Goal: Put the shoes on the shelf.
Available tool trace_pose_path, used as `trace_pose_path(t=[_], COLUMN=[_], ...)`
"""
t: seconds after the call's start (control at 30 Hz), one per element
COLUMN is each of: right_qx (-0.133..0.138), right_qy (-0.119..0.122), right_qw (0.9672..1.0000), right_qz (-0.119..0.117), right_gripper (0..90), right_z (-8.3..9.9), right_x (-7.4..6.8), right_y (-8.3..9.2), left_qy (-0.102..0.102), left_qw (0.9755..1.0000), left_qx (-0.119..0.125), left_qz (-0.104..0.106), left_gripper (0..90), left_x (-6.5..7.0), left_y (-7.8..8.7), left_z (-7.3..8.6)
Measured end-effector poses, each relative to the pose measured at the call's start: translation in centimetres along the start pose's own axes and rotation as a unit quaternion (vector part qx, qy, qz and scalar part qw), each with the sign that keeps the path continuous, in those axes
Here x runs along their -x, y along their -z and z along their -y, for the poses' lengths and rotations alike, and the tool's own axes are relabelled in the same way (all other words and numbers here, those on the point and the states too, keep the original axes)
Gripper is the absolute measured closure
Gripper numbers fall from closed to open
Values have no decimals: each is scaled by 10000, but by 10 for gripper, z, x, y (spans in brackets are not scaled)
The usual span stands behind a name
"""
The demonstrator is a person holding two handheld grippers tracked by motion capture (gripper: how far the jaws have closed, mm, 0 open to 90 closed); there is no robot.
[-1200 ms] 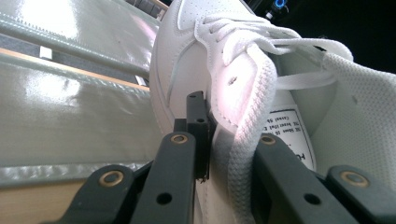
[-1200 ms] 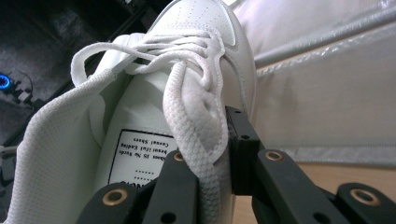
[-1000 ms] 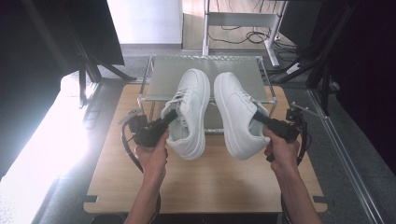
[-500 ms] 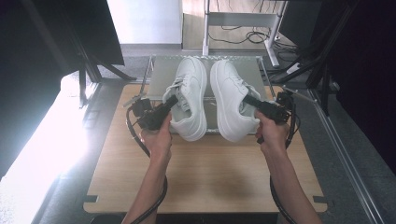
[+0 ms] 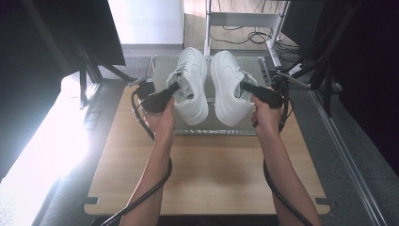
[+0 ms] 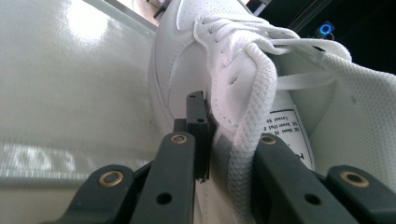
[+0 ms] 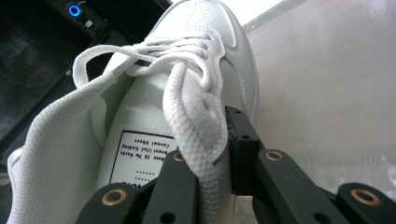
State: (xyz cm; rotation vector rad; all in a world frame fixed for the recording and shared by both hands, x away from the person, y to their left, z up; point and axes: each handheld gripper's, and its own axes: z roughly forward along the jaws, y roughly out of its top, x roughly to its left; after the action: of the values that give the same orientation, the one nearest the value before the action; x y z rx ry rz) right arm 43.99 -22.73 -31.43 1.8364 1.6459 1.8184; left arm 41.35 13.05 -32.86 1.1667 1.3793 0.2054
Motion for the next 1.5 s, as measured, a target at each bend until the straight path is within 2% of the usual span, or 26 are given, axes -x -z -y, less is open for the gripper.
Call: trace_pose_path(t=[0.1, 0.3, 0.43, 0.67, 0.73, 0.77, 0.9, 1.07, 1.13, 1.3, 1.4, 1.5], right_qx=[22, 83, 113, 85, 77, 76, 57, 63, 36, -25, -96, -182], right_qy=[-30, -70, -102, -47, -43, -84, -2, 55, 166, 162, 224, 358], right_qw=[10000, 9998, 9994, 9985, 9984, 9984, 9982, 9981, 9977, 9984, 9984, 9979], right_qz=[59, 168, 295, 542, 556, 555, 601, 608, 649, 540, 512, 499], right_gripper=[832, 832, 831, 830, 828, 827, 818, 779, 771, 730, 692, 661], right_z=[-6, -19, -25, -32, -33, -34, -37, -37, -37, -39, -40, -40], right_x=[0, 1, 2, 5, 6, 6, 4, 1, 0, 2, -1, -6], right_y=[-7, -21, -30, -44, -47, -49, -55, -60, -61, -64, -66, -71], left_qy=[-6, 122, 144, -3, -62, -78, -135, -315, -319, -301, -396, -521], left_qw=[10000, 9998, 9997, 9993, 9988, 9986, 9981, 9966, 9966, 9970, 9965, 9951], left_qx=[-60, -121, -173, -259, -319, -336, -440, -561, -582, -607, -648, -728], left_qz=[-37, -91, -102, -274, -373, -392, -413, -510, -493, -381, -349, -431], left_gripper=[840, 840, 839, 839, 838, 837, 830, 810, 801, 747, 698, 656], left_x=[-2, -6, -7, -4, -4, -3, -1, 5, 4, 2, 5, 11], left_y=[-9, -30, -39, -49, -52, -54, -60, -65, -65, -68, -71, -74], left_z=[-6, -16, -20, -29, -32, -33, -36, -38, -39, -40, -40, -40])
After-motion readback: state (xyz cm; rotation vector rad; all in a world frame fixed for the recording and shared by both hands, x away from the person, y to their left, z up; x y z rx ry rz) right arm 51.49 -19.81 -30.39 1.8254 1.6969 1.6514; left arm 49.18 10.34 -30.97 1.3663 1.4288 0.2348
